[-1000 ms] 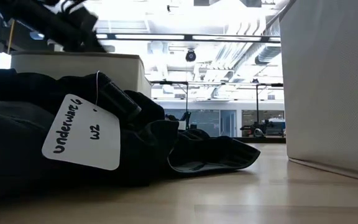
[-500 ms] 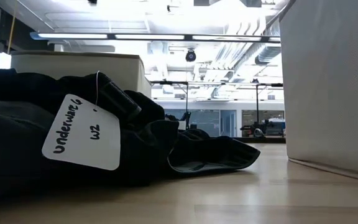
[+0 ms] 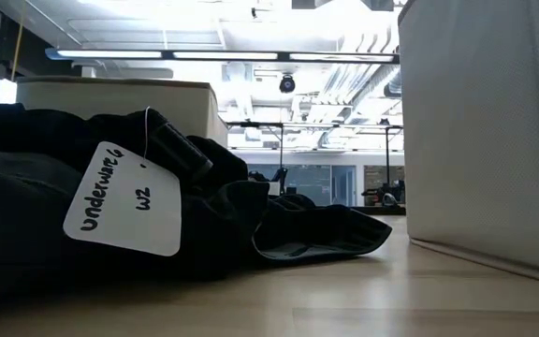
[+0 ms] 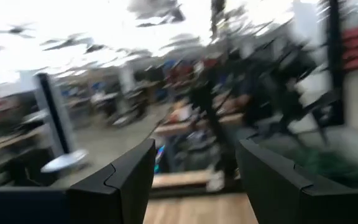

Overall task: Sort clothes
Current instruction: Put the green shirt into the bottom laundry bin

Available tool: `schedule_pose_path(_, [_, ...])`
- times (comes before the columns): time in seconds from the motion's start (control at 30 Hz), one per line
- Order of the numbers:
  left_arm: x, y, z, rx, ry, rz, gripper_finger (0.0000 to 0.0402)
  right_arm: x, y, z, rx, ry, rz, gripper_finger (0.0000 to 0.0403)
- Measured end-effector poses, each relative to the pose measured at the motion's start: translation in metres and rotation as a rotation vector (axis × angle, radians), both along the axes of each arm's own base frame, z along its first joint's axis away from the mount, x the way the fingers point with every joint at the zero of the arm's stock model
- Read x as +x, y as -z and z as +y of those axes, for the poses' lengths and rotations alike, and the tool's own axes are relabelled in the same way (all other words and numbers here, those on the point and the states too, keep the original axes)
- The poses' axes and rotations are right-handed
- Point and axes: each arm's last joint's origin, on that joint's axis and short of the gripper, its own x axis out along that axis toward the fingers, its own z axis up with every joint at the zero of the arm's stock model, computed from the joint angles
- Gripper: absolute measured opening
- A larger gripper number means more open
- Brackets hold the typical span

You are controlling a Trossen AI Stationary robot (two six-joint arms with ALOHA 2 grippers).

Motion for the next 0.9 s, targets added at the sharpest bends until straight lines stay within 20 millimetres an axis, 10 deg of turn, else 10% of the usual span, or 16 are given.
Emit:
schedule_pose_path(0.17, [0.018,0.018,-0.015,0.058,-0.079,0.151,0.0214,-0.001,0.016,-0.008,-0.197,0.136,-0.024,0.0169])
schedule_pose_path(0.63, [0.030,0.086,-0.094,0.070,0.097,0.618,0.0213,0.025,0.169,0.023,-0.186,-0.012,0.278,0.0169])
schedule_pose_path(0.9, [0.033,0.104,-0.113,-0.037,0.114,0.690,0.0213,0.034,0.126,0.024,-0.230,-0.052,0.252,0.0169])
